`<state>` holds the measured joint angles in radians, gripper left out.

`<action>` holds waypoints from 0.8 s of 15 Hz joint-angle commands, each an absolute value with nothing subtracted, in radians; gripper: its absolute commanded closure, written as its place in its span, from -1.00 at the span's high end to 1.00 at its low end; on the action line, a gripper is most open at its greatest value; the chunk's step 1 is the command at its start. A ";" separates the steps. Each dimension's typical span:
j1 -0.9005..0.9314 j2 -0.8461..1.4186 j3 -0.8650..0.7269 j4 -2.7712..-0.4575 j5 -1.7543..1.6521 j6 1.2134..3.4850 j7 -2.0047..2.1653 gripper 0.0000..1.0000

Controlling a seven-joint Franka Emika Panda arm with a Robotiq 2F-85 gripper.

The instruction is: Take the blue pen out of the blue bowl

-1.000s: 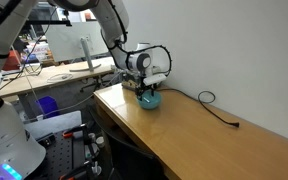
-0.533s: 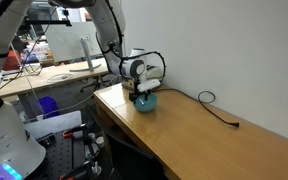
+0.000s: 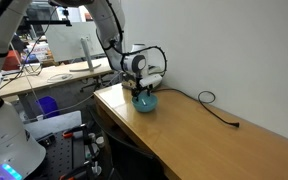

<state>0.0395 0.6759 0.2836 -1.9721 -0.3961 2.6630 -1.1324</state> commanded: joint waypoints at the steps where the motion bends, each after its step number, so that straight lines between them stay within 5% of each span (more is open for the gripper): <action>1: 0.056 0.714 0.268 -1.890 -0.374 2.592 -1.139 1.00; 12: 0.053 0.819 0.249 -1.791 -0.332 2.563 -1.101 1.00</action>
